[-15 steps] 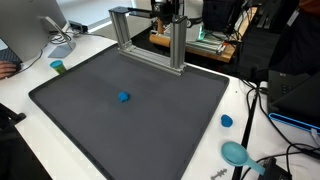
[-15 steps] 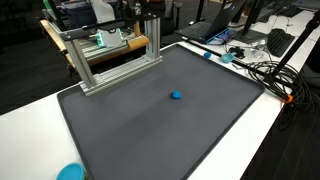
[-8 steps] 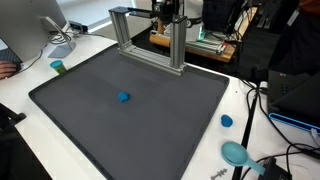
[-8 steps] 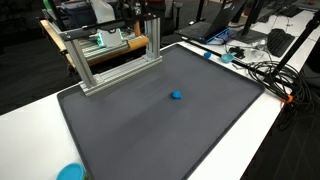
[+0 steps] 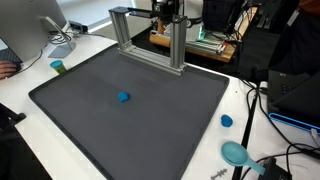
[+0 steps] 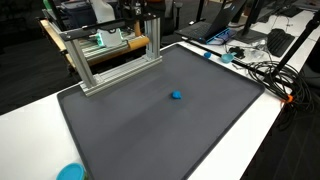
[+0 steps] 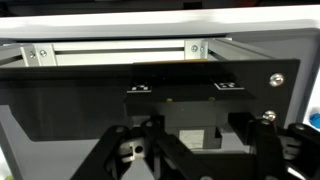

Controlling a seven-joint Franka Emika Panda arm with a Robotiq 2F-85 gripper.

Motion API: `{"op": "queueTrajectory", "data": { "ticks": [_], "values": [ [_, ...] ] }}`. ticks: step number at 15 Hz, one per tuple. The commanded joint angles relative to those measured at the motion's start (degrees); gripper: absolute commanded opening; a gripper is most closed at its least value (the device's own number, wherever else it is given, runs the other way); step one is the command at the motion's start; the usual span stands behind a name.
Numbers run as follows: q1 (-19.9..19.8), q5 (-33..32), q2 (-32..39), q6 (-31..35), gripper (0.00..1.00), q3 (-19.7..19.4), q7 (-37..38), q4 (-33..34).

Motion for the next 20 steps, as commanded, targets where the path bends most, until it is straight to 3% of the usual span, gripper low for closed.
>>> {"op": "queueTrajectory", "data": {
  "ticks": [1,2,6,11,15,20],
  "values": [
    [0.9,2.1,-1.2,0.4,0.46,-1.7,-3.5,-1.3],
    [0.8,2.1,-1.3,0.4,0.45,-1.7,-3.5,-1.3],
    [-1.2,0.7,-1.9,1.1,0.22,-0.8,-0.8,-1.4],
    [-2.1,-0.5,-2.2,2.0,0.22,1.1,3.4,-1.1],
    [-3.7,-2.4,-2.0,8.6,0.22,2.9,7.8,0.5],
    [-8.0,-9.3,6.3,15.2,0.22,6.5,13.3,7.4]
  ]
}}
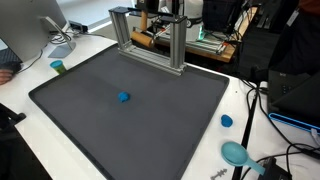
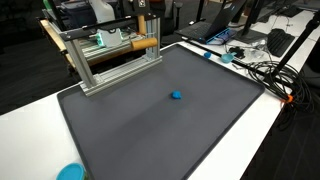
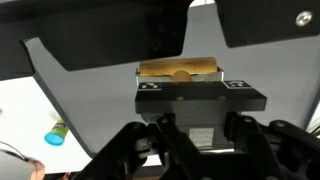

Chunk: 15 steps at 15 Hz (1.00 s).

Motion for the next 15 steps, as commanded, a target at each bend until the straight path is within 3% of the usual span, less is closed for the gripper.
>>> {"op": "queueTrajectory", "data": {
  "ticks": [1,4,8,9,10,11,13,14,15],
  "values": [
    [-3.9,-5.9,8.6,2.1,0.22,3.6,4.7,8.2],
    [-3.6,-7.7,19.2,-0.1,0.22,3.5,4.0,18.6],
    [1.4,4.0,30.3,-2.5,0.22,-1.8,-6.9,29.3],
    [2.1,7.8,31.4,-4.0,0.22,-2.7,-10.4,30.9],
    [1.3,2.2,27.6,-0.4,0.22,-1.6,-4.8,25.0],
    [1.7,3.1,29.4,-0.6,0.47,-2.1,-5.9,26.5],
    [1.7,2.9,30.2,-0.5,0.47,-2.2,-5.7,26.3],
    [1.8,2.9,29.9,-0.5,0.22,-2.2,-5.7,26.1],
    [2.2,4.7,31.2,2.1,0.22,-2.1,-5.0,25.8]
  ]
}}
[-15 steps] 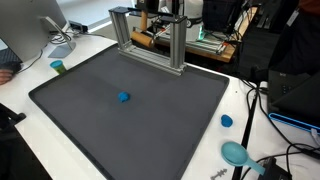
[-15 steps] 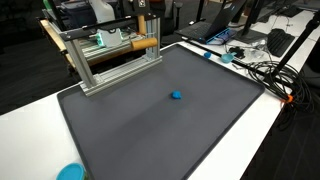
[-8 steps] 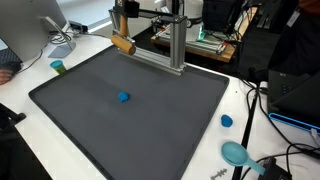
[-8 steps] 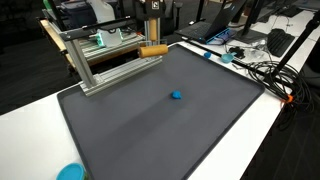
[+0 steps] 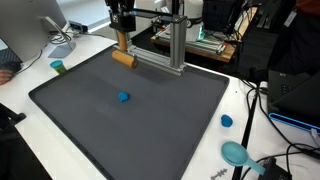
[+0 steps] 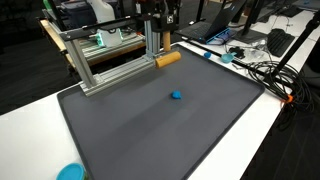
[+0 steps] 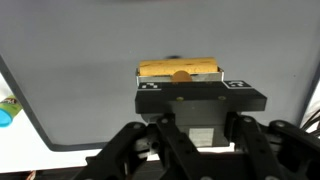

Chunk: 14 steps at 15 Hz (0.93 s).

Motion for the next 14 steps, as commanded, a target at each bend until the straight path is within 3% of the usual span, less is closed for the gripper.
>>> {"op": "queueTrajectory", "data": {
  "ticks": [1,4,9,14],
  "values": [
    [1.8,3.8,2.6,3.4,0.22,-1.1,0.3,0.3],
    [2.2,5.6,8.1,4.1,0.22,-1.2,0.6,4.3],
    [2.5,1.7,16.9,3.4,0.22,-2.3,5.0,13.4],
    [3.4,2.8,22.1,2.8,0.22,-2.8,6.6,16.9]
  ]
}}
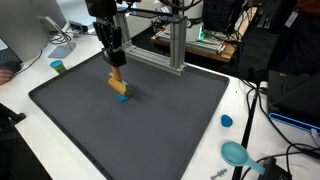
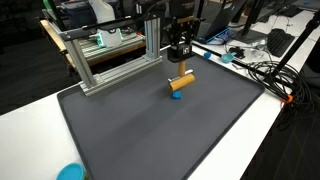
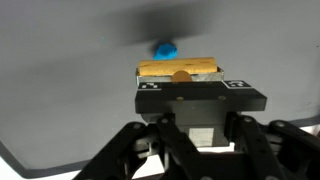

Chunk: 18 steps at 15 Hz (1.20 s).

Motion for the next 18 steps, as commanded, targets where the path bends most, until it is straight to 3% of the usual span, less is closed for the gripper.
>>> {"op": "queueTrajectory", "data": {
  "ticks": [1,7,8,9,13,14,18],
  "values": [
    [1.6,-0.3,3.3,-1.5,0.22,-1.4,2.7,4.0],
    [3.1,-1.7,2.1,-2.2,0.22,-2.9,6.5,2.0],
    [2.3,1.1,2.0,-1.7,0.22,-1.8,4.0,1.6],
    [2.4,-0.1,3.4,-0.9,0.47,-2.4,4.4,2.2],
    [2.6,0.1,3.4,-0.9,0.47,-2.2,4.4,2.1],
    [2.6,0.1,3.4,-0.9,0.22,-2.2,4.4,2.1],
    [2.5,-0.7,3.1,-0.9,0.22,-2.7,4.2,1.1]
  ]
}}
